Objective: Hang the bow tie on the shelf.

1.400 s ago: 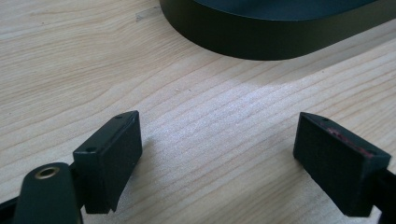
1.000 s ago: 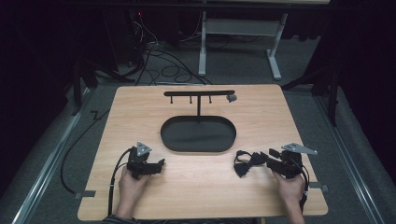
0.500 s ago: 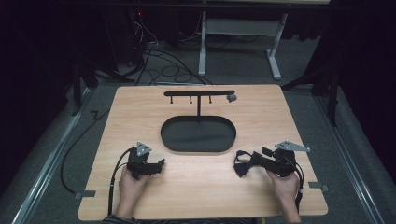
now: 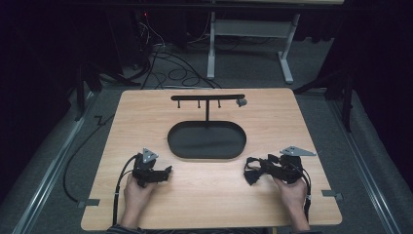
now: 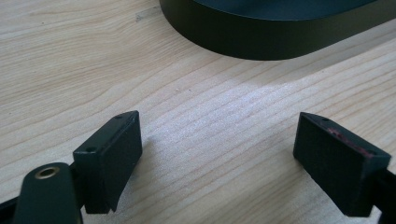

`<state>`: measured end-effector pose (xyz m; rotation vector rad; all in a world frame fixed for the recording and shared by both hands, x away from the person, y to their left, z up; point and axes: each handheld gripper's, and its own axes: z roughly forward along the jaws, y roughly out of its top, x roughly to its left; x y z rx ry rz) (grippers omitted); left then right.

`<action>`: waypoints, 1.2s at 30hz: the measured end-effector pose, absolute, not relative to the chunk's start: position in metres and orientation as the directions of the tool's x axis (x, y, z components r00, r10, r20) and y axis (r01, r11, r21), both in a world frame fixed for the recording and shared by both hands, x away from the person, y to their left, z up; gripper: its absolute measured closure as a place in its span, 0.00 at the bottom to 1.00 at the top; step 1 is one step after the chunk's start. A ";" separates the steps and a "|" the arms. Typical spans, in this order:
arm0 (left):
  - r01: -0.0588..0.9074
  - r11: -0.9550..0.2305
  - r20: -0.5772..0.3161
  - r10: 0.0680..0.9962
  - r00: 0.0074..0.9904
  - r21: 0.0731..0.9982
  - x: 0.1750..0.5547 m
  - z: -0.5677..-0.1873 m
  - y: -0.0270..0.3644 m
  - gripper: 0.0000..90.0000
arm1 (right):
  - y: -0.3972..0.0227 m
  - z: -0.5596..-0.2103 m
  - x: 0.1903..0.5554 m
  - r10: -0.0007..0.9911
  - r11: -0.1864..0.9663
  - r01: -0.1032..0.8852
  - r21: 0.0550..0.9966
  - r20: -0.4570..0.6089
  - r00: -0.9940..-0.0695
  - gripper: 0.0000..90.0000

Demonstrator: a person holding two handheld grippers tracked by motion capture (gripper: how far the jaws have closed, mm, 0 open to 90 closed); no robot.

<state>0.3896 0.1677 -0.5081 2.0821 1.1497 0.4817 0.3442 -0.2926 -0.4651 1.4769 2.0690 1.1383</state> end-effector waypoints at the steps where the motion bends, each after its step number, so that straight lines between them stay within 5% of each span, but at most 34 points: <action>1: 0.583 -0.361 -0.012 0.844 0.537 0.728 0.390 -0.508 0.168 0.18 | -0.293 -0.465 0.344 0.906 0.132 0.620 0.773 0.161 -0.393 0.62; 27: 0.583 -0.362 -0.011 0.843 0.537 0.727 0.390 -0.508 0.168 0.18 | -0.286 -0.483 0.356 0.907 0.150 0.660 0.736 0.164 -0.388 0.67; 36: 0.583 -0.361 -0.011 0.843 0.537 0.728 0.390 -0.508 0.168 0.18 | -0.286 -0.489 0.358 0.914 0.172 0.674 0.719 0.139 -0.381 0.79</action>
